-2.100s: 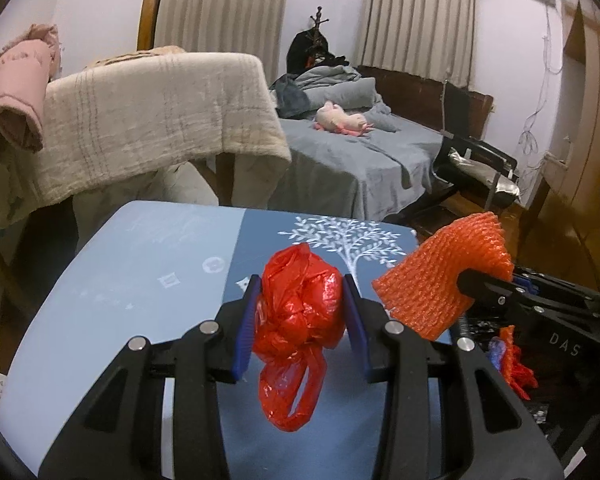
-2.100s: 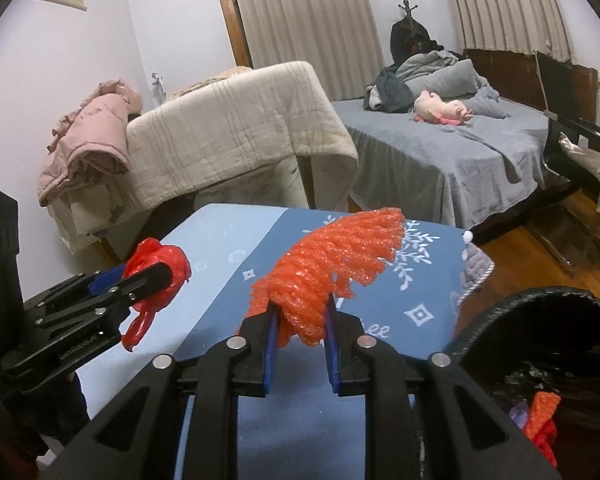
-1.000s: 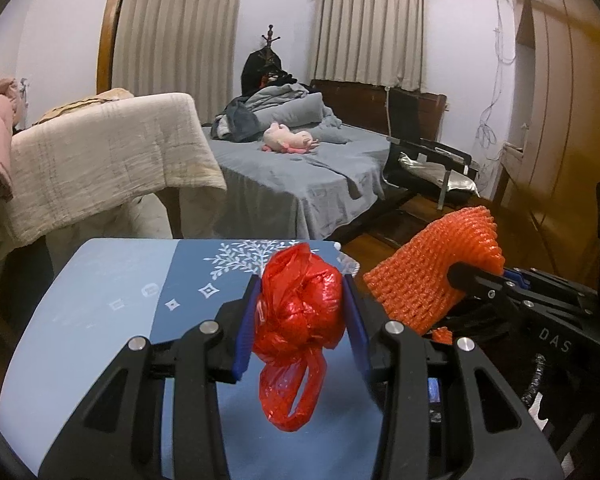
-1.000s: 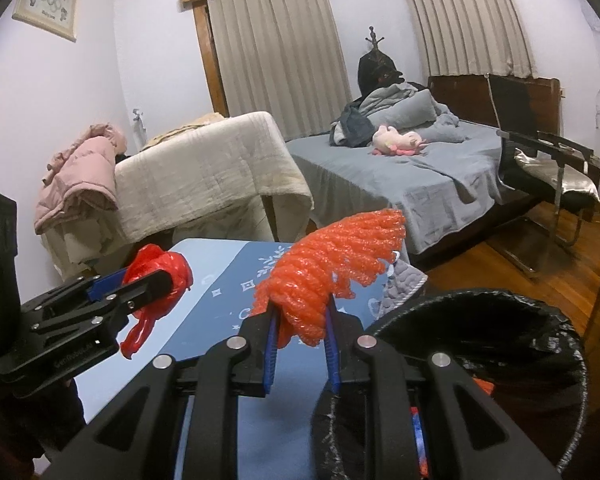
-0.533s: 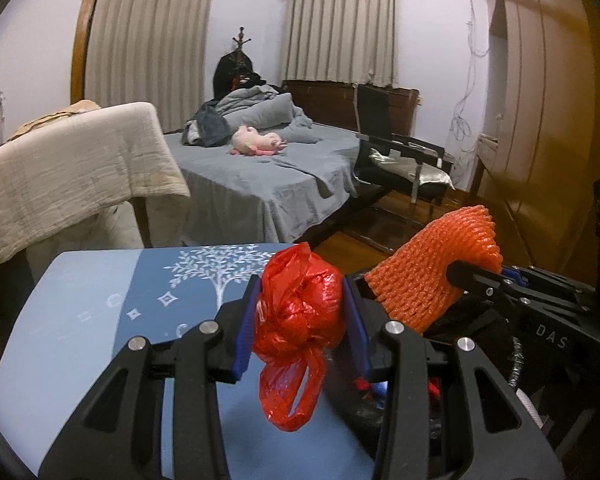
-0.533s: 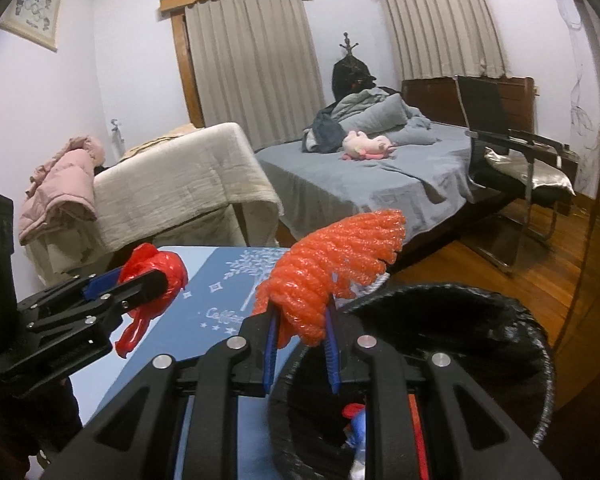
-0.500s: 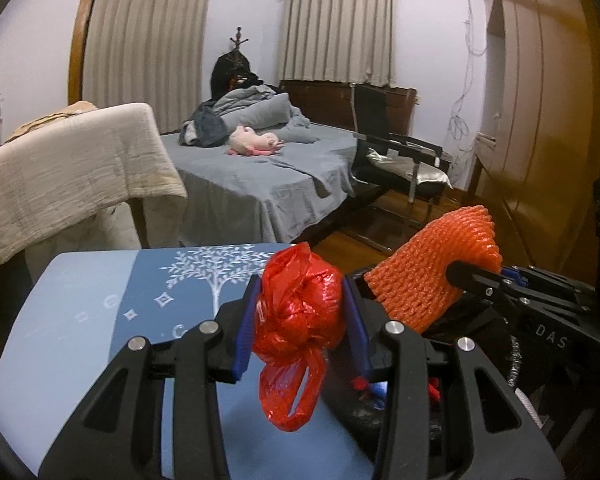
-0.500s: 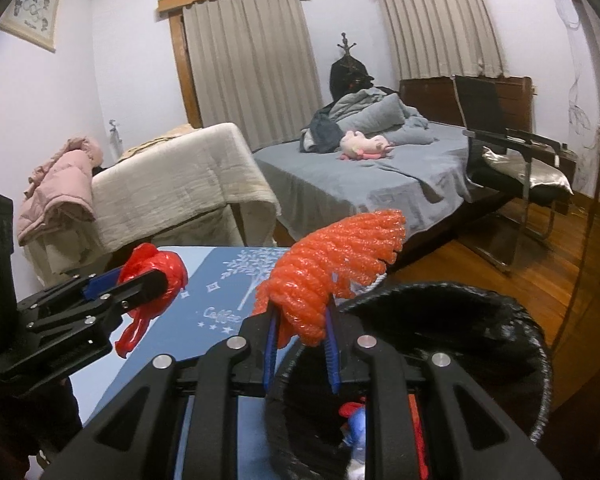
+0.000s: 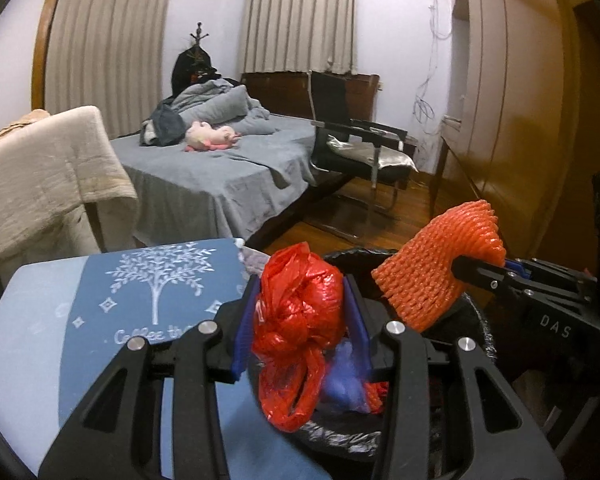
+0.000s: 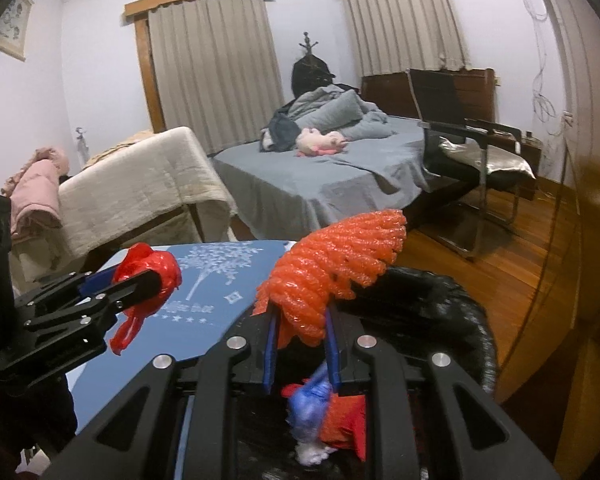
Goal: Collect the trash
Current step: 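Carry the red bag with the left tool while the right tool carries the orange net to the bin, then open both tools over the bin to drop the red bag and orange net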
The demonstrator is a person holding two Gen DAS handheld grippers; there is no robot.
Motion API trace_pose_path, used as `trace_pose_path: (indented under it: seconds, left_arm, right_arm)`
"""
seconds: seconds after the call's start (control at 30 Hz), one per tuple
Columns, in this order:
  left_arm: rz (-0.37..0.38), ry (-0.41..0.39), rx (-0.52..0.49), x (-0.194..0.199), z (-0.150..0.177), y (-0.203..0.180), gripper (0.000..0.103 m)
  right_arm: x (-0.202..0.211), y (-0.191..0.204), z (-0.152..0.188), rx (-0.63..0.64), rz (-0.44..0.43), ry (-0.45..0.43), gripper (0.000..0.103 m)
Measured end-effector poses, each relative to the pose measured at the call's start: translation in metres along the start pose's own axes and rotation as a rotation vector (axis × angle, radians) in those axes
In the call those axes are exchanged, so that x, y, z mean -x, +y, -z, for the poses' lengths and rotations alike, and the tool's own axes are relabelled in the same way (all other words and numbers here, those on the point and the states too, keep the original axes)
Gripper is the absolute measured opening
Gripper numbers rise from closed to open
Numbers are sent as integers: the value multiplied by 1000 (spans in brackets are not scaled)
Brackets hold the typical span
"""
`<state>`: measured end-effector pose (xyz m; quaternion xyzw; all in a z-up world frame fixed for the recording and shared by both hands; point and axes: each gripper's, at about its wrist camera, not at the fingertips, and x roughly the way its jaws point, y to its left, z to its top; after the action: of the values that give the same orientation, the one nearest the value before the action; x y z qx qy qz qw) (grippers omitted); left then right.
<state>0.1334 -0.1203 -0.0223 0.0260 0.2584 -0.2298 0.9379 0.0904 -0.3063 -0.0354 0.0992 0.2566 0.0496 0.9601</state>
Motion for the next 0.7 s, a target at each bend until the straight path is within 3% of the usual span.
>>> trace_pose_path:
  seconds: [0.7]
  left_arm:
    - [107,66,-50,-68,6,-41,40]
  right_arm:
    - [-8,-53,15,-45,97,49,20]
